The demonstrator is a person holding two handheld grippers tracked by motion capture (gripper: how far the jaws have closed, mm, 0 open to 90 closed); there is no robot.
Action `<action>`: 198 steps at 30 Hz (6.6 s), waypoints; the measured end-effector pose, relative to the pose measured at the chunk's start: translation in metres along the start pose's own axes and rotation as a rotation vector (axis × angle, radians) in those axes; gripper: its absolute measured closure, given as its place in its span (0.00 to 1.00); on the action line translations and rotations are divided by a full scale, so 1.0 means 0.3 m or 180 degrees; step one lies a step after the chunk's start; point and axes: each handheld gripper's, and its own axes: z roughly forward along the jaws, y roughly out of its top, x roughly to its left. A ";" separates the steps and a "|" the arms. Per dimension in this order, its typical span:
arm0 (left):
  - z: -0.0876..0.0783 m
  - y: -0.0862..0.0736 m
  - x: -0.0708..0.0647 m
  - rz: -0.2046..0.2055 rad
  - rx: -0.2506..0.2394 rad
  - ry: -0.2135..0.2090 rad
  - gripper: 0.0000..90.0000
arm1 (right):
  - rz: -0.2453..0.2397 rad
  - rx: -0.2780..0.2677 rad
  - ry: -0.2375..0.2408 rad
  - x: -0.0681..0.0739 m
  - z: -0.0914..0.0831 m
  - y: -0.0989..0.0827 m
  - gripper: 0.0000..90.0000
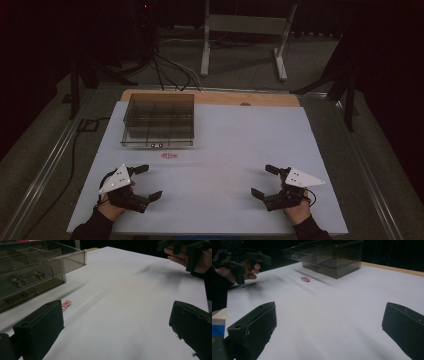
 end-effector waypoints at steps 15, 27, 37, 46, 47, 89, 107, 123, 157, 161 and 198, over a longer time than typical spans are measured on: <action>0.012 -0.004 -0.005 -0.0017 0.0062 -0.0069 0.00 | -0.0037 0.0133 0.0090 0.005 0.014 -0.005 0.00; 0.016 -0.004 -0.020 0.0019 0.0089 -0.0112 0.00 | -0.0044 0.0155 0.0084 -0.001 0.028 -0.001 0.00; 0.013 0.016 -0.034 0.0026 0.0054 -0.0224 0.00 | -0.0035 0.0150 0.0052 -0.002 0.026 0.000 0.00; 0.015 0.067 -0.040 0.0058 -0.0033 -0.0282 0.00 | 0.0006 0.0130 0.0050 -0.005 0.025 0.002 0.00; 0.017 0.075 -0.039 0.0069 -0.0026 -0.0274 0.00 | 0.0008 0.0132 0.0048 -0.005 0.025 0.002 0.00; 0.197 0.145 -0.006 0.1118 0.0521 0.0386 0.01 | 0.0057 0.0152 0.0081 -0.006 0.018 0.003 0.00; 0.269 0.107 -0.013 0.1540 0.1272 0.0727 0.07 | 0.0075 0.0166 0.0089 -0.007 0.018 0.002 0.00; 0.297 0.088 -0.015 0.2177 0.1654 0.1078 0.24 | 0.0128 0.0152 0.0108 -0.010 0.013 0.002 0.00; 0.399 0.049 -0.010 0.3364 0.2384 0.1558 0.69 | 0.0144 0.0142 0.0092 -0.011 0.009 0.002 0.00; 0.415 0.050 -0.002 0.3371 0.2427 0.1563 0.74 | 0.0142 0.0142 0.0092 -0.011 0.008 0.002 0.00; 0.382 0.091 0.004 0.2926 0.2114 0.1514 1.00 | 0.0161 0.0136 0.0091 -0.011 0.003 0.002 0.00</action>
